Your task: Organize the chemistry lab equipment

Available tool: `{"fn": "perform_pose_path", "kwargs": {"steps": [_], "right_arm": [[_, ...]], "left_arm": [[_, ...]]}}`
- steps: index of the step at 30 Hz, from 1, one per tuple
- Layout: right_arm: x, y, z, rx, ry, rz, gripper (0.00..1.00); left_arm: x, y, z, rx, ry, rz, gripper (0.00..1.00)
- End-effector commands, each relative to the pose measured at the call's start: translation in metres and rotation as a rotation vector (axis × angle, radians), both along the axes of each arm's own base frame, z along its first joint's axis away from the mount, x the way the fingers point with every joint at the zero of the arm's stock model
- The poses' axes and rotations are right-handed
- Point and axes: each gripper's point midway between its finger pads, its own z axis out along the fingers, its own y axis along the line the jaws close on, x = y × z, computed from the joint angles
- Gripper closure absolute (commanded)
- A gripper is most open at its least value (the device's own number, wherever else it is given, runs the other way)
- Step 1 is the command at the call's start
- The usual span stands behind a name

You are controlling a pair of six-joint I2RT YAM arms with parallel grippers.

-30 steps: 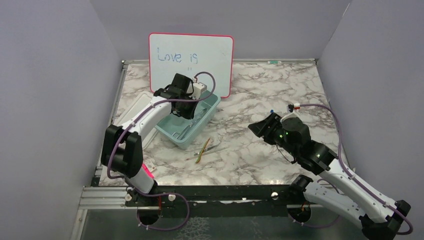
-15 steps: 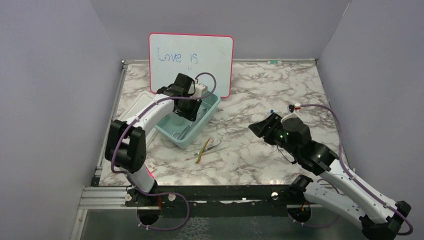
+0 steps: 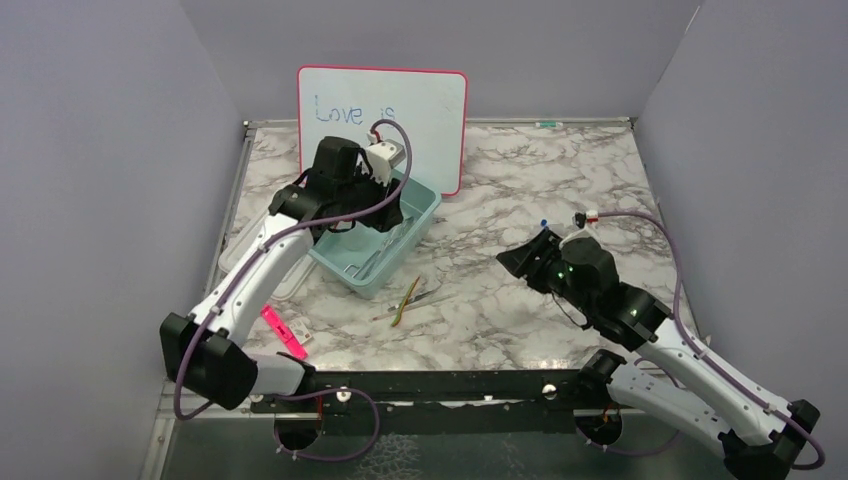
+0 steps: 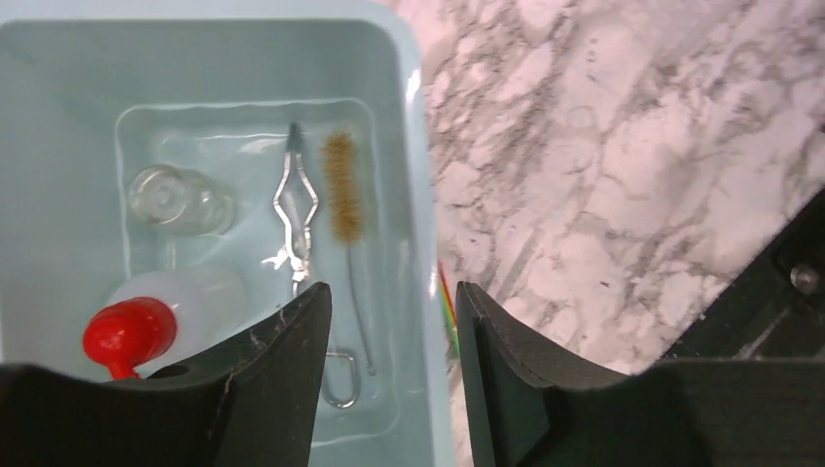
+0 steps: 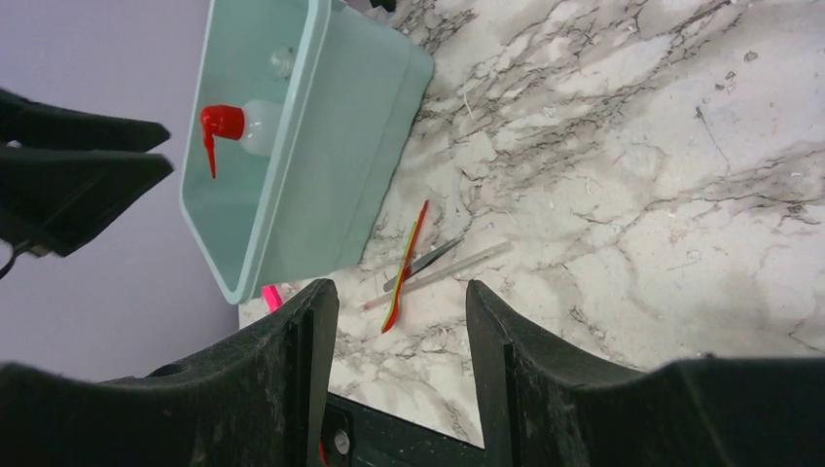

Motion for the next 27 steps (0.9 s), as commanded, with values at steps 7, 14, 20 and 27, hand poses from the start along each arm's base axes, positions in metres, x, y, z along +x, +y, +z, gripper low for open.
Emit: {"fn": "perform_pose_path", "kwargs": {"steps": [7,14,20,27], "right_arm": [[-0.007,-0.006,-0.044,0.006,0.118,-0.057,0.45],[-0.011,-0.009,-0.067,-0.010,0.172,-0.070,0.45],[-0.013,-0.007,-0.079,-0.003,0.195,-0.067,0.45],[-0.012,-0.005,-0.085,-0.011,0.209,-0.068,0.45]], "left_arm": [[-0.091,-0.062,-0.008,-0.113,-0.018,-0.342,0.52],[-0.104,-0.061,-0.062,-0.017,0.146,-0.199,0.59],[-0.108,-0.046,-0.106,0.127,0.183,-0.021,0.60],[-0.108,-0.028,-0.148,0.240,0.238,0.126,0.68]]}}
